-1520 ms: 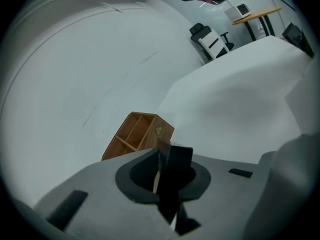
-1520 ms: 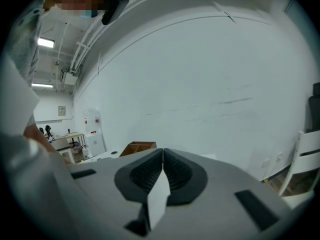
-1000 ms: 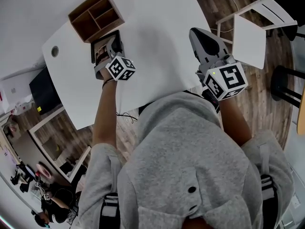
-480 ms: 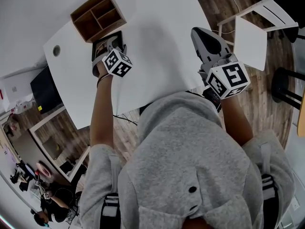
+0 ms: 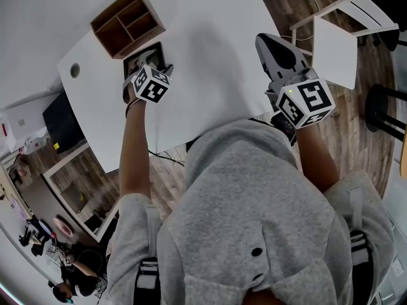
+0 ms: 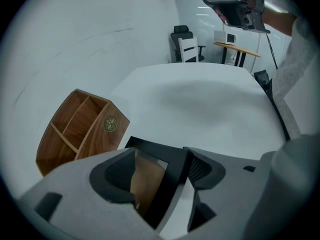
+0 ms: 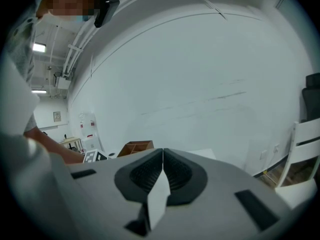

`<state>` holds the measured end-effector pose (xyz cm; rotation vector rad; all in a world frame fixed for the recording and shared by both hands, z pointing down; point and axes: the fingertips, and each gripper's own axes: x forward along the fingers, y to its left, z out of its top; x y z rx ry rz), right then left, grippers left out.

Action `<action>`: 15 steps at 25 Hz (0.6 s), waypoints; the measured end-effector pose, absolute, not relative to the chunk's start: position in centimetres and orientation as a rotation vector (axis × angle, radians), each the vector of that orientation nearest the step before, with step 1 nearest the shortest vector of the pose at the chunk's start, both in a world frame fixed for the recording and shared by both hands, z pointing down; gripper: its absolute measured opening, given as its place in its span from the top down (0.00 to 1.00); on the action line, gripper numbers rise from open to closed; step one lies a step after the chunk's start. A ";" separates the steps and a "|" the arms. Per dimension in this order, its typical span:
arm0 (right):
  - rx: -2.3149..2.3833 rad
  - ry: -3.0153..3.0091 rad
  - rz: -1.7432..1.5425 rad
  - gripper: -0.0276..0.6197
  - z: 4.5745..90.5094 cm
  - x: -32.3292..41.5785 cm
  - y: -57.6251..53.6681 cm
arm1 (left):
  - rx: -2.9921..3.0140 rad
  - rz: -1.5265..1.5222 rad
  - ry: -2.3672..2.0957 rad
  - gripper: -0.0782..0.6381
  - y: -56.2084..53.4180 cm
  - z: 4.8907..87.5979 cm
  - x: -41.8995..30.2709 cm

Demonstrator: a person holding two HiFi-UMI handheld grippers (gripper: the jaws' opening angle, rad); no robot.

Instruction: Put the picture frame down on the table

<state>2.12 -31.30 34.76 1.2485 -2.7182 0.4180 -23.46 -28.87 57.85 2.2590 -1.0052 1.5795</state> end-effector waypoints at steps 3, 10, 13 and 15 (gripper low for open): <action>1.253 -2.719 0.421 0.91 34.8 2.3 -31.4 | 2.249 1.529 -0.988 0.46 -28.7 57.9 -23.0; 1.250 -2.705 0.387 0.91 35.2 2.6 -31.0 | 2.244 1.526 -0.991 0.46 -28.6 57.9 -23.1; 1.257 -2.698 0.384 0.91 35.4 2.9 -30.9 | 2.243 1.509 -1.002 0.46 -28.7 58.0 -23.1; 1.263 -2.694 0.379 0.91 35.3 3.0 -30.9 | 2.240 1.493 -1.004 0.45 -28.6 58.0 -23.2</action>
